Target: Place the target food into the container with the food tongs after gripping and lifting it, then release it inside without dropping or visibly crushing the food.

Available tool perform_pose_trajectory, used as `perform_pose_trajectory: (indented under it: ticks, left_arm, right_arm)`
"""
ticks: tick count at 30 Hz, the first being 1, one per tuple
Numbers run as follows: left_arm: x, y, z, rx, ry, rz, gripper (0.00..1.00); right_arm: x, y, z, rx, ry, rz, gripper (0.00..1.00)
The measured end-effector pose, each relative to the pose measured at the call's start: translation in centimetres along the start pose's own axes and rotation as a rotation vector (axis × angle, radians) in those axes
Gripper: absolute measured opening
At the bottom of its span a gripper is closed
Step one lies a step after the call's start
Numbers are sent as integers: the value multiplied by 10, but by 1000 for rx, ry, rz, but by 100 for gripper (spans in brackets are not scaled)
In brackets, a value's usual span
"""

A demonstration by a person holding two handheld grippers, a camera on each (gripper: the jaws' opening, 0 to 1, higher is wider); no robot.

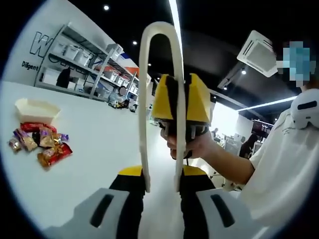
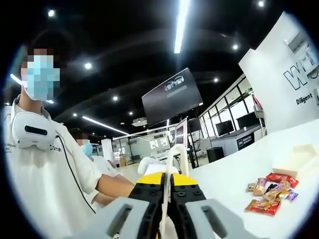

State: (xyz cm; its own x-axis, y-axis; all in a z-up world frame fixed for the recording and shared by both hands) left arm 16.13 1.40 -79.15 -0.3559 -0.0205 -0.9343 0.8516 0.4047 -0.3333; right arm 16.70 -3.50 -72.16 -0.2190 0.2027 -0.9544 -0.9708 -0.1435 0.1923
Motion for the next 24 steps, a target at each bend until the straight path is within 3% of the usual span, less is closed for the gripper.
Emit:
perform_pose_trajectory:
  ticks: [8, 12, 18, 21, 24]
  left_arm:
    - [1, 5, -2, -24, 10, 41, 24]
    - [-3, 11, -4, -38, 5, 25, 24]
    - [-5, 20, -8, -60, -12, 38, 25]
    - [-9, 24, -12, -74, -45, 40, 25]
    - [-12, 27, -15, -91, -71, 53, 26]
  right_arm:
    - [2, -2, -2, 17, 21, -13, 0]
    - [5, -8, -11, 82, 51, -59, 5]
    - [6, -12, -26, 161, 63, -57, 21]
    - [17, -10, -36, 190, 70, -6, 29]
    - [31, -3, -41, 196, 69, 12, 27]
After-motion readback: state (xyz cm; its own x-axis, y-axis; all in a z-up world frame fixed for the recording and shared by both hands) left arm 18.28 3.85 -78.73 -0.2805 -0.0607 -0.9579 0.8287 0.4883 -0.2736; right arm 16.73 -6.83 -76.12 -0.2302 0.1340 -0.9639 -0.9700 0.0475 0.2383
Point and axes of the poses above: the point that each gripper's makers call its tool centre point, and the gripper's own axes: z roughly forward along the fingers, y roughly to its left, x roughly out of its underside, the point moved 6 cm from there along -z, roughly backward along the fingers, and after that the axes turned 13 degrees about -x, right-handed, at the moved point
